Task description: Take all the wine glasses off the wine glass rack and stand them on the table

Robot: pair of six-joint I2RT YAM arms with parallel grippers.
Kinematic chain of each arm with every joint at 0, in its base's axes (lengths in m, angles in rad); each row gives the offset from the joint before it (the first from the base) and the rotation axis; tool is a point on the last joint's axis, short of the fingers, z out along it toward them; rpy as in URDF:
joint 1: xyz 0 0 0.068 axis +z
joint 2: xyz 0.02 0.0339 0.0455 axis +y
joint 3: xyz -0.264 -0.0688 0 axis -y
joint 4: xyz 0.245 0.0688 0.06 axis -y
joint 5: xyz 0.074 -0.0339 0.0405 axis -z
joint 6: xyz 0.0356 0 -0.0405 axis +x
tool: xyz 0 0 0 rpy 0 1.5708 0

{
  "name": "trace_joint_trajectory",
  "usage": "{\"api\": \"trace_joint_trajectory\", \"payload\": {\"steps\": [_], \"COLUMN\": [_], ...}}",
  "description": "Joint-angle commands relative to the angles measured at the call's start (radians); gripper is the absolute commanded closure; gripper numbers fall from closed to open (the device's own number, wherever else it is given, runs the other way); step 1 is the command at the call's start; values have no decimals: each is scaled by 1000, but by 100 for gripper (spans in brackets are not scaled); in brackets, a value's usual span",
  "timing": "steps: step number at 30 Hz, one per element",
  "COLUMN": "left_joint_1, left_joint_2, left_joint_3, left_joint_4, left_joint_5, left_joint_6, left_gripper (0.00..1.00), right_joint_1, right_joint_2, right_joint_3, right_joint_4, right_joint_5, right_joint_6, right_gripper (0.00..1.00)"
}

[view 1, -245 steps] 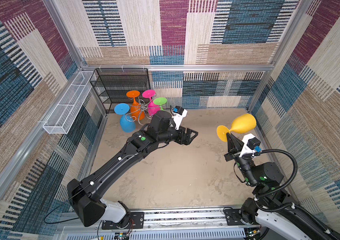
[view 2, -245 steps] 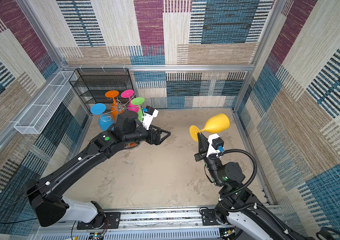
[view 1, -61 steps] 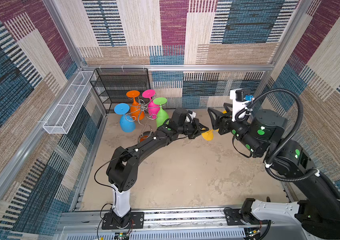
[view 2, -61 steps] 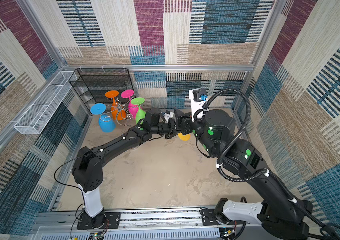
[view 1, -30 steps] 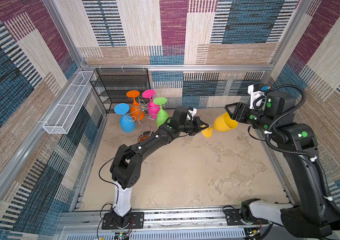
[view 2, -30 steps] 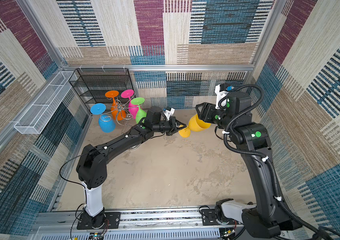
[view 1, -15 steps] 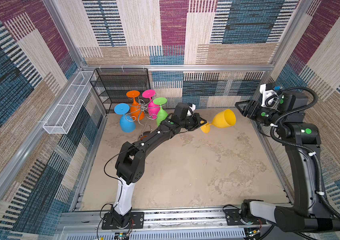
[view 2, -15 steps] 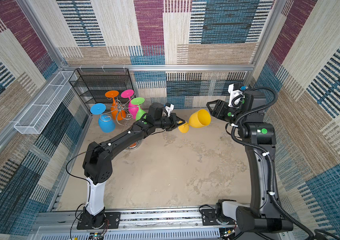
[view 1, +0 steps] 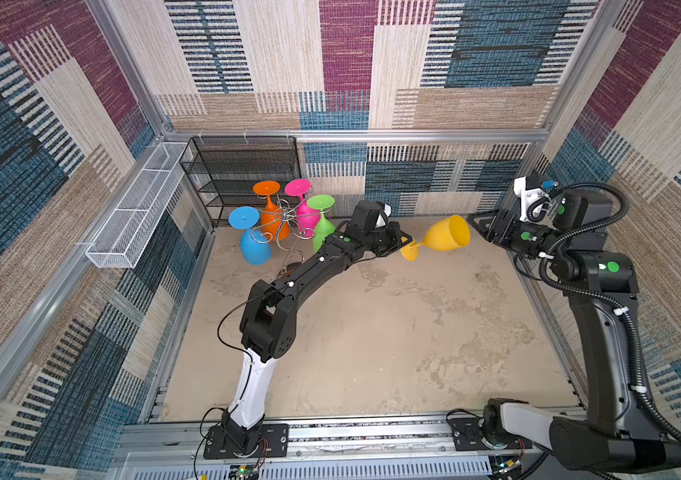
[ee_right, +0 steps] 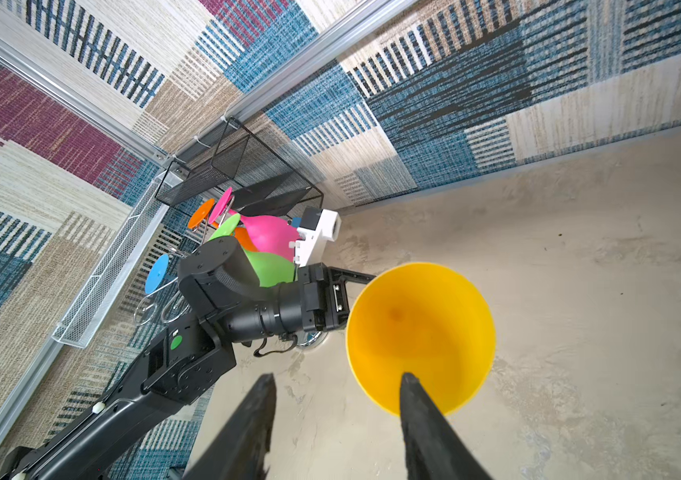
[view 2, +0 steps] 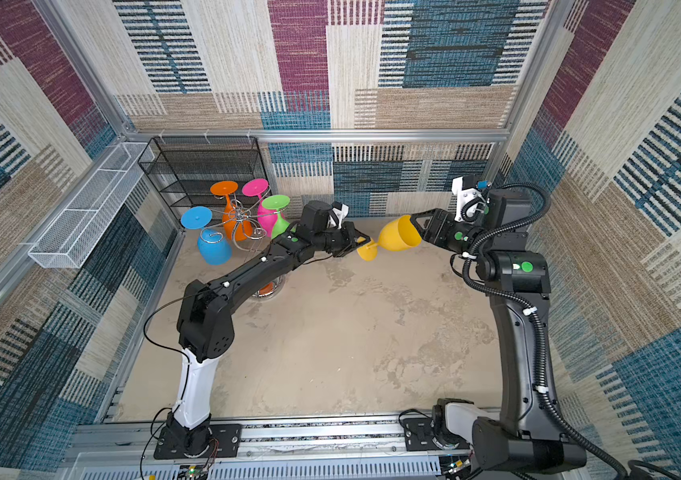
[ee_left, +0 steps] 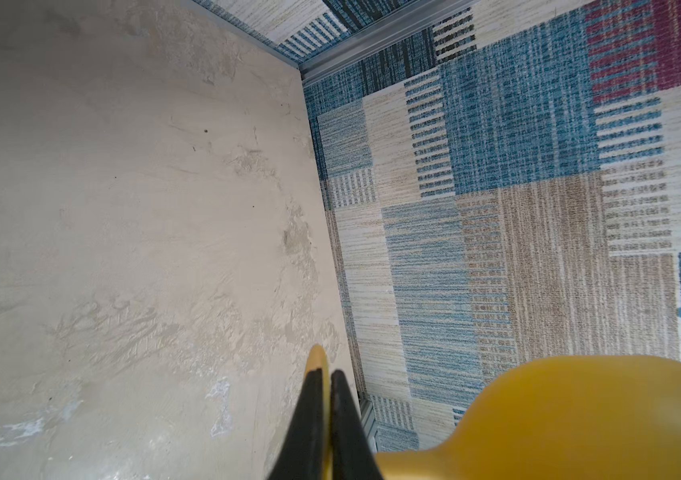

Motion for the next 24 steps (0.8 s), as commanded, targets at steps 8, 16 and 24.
{"api": "trace_joint_trajectory", "payload": {"steps": [8,16,24], "left_joint_1": [1,1,1], "left_joint_2": [4,-13,-19], "left_joint_3": [12,-17,-32], "left_joint_4": [-7,7,22], "left_joint_5": [-17,-10,0], "left_joint_6": [18,12,1], "left_gripper": [100,100,100], "right_joint_1": [105,156,199], "right_joint_2": [8,37,78], "right_joint_3": [-23,-68,-79], "right_joint_4": [49,51,64], "right_joint_5": [64,146,189], "right_joint_6": [-15,-41,-58], "right_gripper": [51,52,55]}}
